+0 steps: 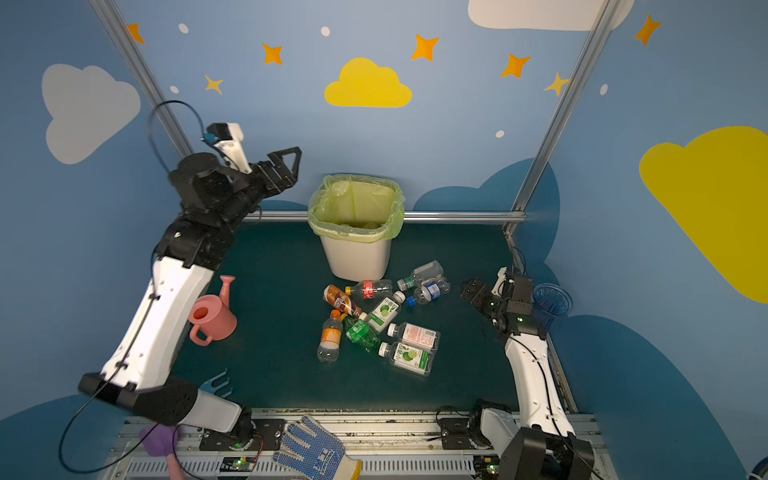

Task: Throw the plastic bottles in the bin
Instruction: 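Swing the left gripper back down beside the watering can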

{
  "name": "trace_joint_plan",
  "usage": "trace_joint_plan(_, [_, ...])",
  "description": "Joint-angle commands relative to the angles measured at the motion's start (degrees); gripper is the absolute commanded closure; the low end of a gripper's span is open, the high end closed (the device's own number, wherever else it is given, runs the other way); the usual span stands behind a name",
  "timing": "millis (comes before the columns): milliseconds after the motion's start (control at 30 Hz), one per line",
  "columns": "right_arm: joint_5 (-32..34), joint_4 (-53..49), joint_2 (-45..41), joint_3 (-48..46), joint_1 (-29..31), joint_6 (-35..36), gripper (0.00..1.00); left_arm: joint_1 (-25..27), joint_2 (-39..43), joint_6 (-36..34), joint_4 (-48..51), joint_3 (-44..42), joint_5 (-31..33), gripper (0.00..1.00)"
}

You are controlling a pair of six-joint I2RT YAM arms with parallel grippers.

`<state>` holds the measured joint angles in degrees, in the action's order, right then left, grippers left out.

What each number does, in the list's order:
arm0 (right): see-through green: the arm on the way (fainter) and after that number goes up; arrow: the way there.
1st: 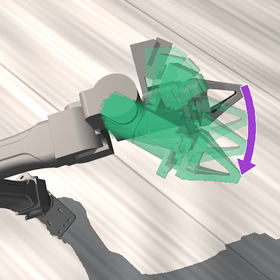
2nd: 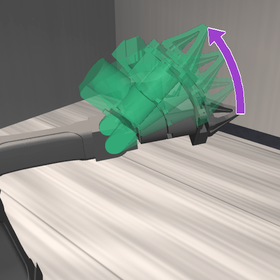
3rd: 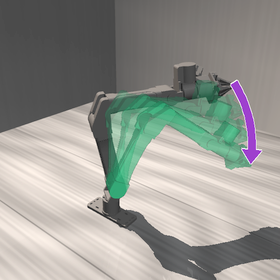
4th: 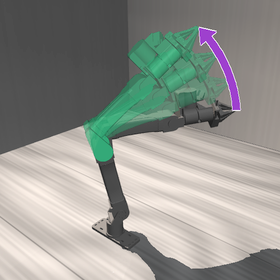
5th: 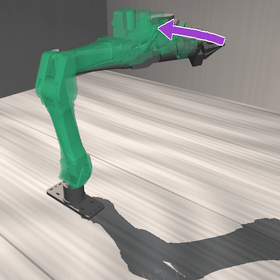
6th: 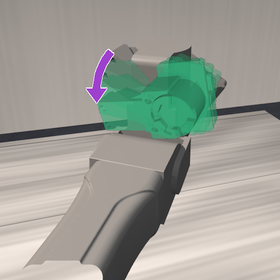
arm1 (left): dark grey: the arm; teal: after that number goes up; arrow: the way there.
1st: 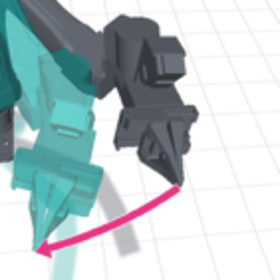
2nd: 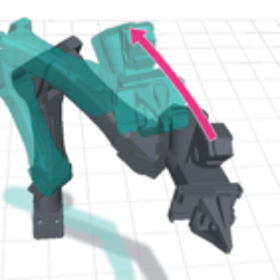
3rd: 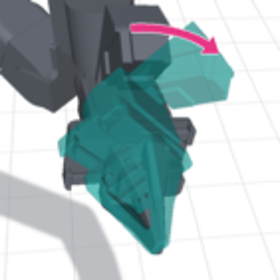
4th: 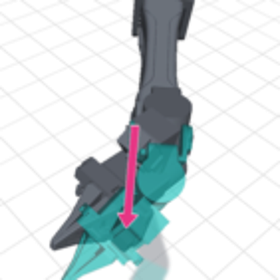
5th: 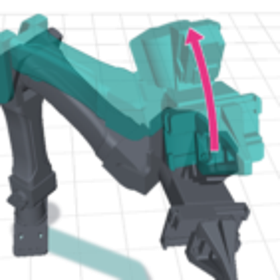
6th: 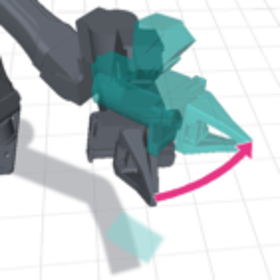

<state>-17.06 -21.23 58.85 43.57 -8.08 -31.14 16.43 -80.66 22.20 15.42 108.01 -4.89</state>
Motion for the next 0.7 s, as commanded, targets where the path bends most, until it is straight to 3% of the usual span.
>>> trace_joint_plan(0, [-1.0,0.4,0.5,-0.4,-0.4,-0.5,0.02,-0.2,1.8,-1.9,2.2,-9.0,5.8,0.0])
trace_joint_plan(200, [-1.2,0.9,1.6,-0.6,-0.4,-0.4,0.02,-1.7,9.3,7.0,1.2,-30.4,7.4,0.0])
trace_joint_plan(333, [-1.3,1.0,2.4,-0.8,-0.5,-0.5,0.02,-4.5,10.7,16.1,1.5,-40.4,3.1,0.0])
trace_joint_plan(467, [-1.9,1.7,3.1,-1.2,-0.5,-1.0,0.02,-5.3,12.3,26.0,-5.0,-52.2,0.2,0.0])
trace_joint_plan(667, [-1.9,1.8,3.7,-1.6,-0.6,-1.3,0.02,-2.6,9.7,34.8,-11.2,-61.2,-4.3,0.01])
